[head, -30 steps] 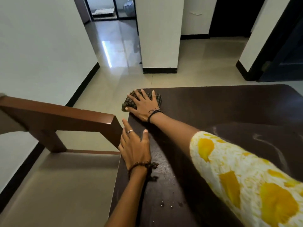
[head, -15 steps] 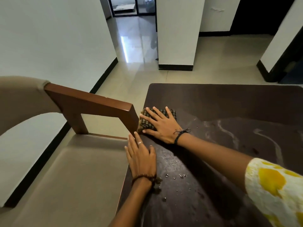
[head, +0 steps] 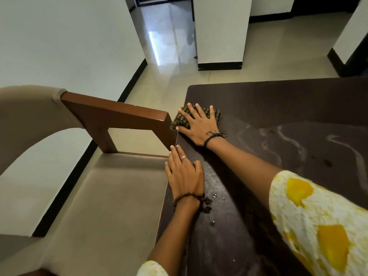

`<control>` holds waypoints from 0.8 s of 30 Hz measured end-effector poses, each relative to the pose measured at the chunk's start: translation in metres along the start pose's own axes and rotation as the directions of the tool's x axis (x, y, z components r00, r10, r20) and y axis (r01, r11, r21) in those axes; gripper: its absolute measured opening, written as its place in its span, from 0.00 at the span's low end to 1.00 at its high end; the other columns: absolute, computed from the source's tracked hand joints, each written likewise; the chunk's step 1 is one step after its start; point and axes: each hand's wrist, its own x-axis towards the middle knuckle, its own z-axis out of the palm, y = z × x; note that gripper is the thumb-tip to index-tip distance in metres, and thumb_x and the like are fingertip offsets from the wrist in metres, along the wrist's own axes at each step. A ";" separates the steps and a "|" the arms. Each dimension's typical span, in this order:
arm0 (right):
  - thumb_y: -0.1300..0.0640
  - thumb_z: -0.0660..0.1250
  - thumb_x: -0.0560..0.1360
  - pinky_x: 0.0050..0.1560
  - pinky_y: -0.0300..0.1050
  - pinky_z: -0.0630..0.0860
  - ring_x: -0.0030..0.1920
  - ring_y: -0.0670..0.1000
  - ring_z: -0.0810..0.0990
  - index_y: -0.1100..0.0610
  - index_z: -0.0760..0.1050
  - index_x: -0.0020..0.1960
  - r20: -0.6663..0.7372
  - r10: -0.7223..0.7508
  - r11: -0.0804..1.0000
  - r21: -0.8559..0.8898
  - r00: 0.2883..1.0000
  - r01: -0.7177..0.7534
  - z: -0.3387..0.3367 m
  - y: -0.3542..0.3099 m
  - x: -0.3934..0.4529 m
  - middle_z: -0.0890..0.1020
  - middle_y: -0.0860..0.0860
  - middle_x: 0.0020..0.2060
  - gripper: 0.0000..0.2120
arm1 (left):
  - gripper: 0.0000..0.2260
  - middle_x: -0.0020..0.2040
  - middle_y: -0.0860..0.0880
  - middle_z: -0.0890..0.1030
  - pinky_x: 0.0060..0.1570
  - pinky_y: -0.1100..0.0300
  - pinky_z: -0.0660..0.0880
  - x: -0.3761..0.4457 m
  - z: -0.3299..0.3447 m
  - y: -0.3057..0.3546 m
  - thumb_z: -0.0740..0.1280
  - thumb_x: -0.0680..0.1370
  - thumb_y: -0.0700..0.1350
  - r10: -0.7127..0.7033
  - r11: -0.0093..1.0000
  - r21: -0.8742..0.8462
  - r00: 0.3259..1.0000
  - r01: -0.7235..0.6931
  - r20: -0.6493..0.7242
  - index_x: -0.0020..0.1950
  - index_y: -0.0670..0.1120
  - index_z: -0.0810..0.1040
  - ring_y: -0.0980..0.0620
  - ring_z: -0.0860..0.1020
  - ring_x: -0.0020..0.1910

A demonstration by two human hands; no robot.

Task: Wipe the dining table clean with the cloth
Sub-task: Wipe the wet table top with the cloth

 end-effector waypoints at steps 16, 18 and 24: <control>0.39 0.52 0.78 0.71 0.62 0.41 0.75 0.55 0.49 0.44 0.54 0.75 -0.119 0.488 0.872 0.036 0.865 -0.488 -0.033 0.140 -0.077 0.53 0.49 0.76 0.27 | 0.28 0.76 0.43 0.50 0.70 0.54 0.42 0.000 0.006 -0.002 0.50 0.80 0.53 0.036 0.997 0.070 0.998 -0.033 -0.051 0.75 0.41 0.47 0.48 0.48 0.74; 0.39 0.51 0.78 0.71 0.64 0.40 0.75 0.56 0.48 0.45 0.54 0.75 -0.139 0.588 0.807 0.039 0.797 -0.589 -0.031 0.137 -0.079 0.52 0.50 0.76 0.27 | 0.28 0.76 0.42 0.50 0.70 0.54 0.42 -0.001 0.006 -0.002 0.50 0.80 0.53 0.038 0.997 0.062 0.998 -0.035 -0.057 0.75 0.40 0.47 0.48 0.48 0.74; 0.38 0.48 0.78 0.69 0.66 0.38 0.75 0.57 0.46 0.45 0.50 0.76 -0.111 0.483 0.874 0.007 0.869 -0.485 -0.018 0.054 -0.052 0.49 0.51 0.76 0.28 | 0.28 0.75 0.42 0.51 0.71 0.54 0.43 -0.001 0.005 -0.001 0.51 0.80 0.52 0.046 0.998 0.040 0.998 -0.044 -0.048 0.74 0.40 0.48 0.48 0.49 0.74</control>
